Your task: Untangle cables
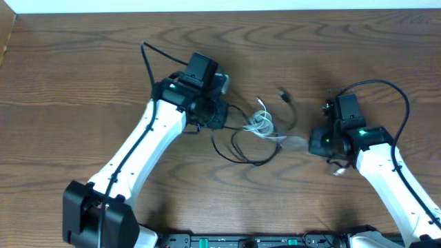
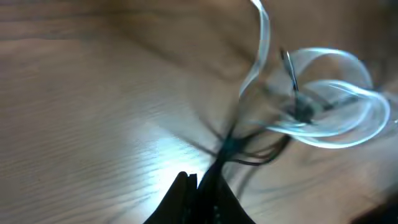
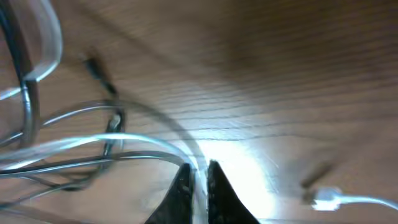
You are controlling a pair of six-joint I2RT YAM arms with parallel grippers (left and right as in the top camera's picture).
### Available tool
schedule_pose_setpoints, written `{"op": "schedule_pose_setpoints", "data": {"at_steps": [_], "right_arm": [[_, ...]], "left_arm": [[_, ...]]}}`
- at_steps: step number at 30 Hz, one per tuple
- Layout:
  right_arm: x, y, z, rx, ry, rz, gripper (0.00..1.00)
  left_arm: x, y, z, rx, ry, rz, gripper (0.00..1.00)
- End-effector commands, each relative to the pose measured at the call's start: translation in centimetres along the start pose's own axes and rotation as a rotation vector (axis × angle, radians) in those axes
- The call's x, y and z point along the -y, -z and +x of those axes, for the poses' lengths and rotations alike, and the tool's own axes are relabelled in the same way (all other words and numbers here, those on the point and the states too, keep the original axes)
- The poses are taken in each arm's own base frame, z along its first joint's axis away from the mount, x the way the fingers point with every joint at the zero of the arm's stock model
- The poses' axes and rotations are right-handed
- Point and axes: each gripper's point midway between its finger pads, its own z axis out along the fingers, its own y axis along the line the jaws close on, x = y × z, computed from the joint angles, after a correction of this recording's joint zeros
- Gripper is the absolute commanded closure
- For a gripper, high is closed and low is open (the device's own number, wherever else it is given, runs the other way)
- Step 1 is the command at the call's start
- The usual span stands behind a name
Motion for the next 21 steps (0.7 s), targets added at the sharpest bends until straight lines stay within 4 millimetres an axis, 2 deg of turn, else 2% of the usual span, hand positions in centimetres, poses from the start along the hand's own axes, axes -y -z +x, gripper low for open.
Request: {"op": "schedule_pose_setpoints", "data": {"at_steps": [1,5,6,8,10,11,13,15,17,21], "right_arm": [[3.4,0.3,-1.5,0.083,-0.052,0.181,0.81],[3.1,0.3,-1.9,0.100,-0.054,0.167,0.61],[2.7,0.2,-2.1,0.105,-0.054,0.145,0.53],[1.4,0.1,-2.3,0.104,-0.040,0.071,0.46],[-2.0,0.2,-2.6,0.095,0.059,-0.107,0.40],[-3.4,0.4,-2.6,0.093,0.101,-0.181,0.39],[-7.7,1.7,-2.4,0.093,0.227,-0.428,0.35],[-10.7,3.5,-2.2,0.109,0.315,-0.613,0.33],[-12.7,5.1,-2.3,0.129,0.365,-0.752,0.30],[-14.6,7.3,-2.1,0.148,0.417,-0.904,0.25]], "left_arm": [[-1.6,3.4,-1.6,0.112,0.075,0.027,0.92],[2.0,5.7,-2.3,0.158,0.052,0.284,0.92],[3.2,6.3,-2.3,0.160,0.039,0.352,0.92],[5.4,7.3,-2.2,0.153,0.013,0.485,0.92],[7.4,8.1,-1.7,0.143,-0.046,0.590,0.92],[7.7,8.2,-1.6,0.142,-0.064,0.606,0.92],[8.4,8.2,-1.3,0.133,-0.084,0.620,0.92],[8.7,8.0,-1.1,0.133,-0.108,0.619,0.92],[8.9,8.0,-1.0,0.133,-0.130,0.621,0.92],[9.7,8.2,-0.7,0.121,-0.142,0.652,0.92]]}}
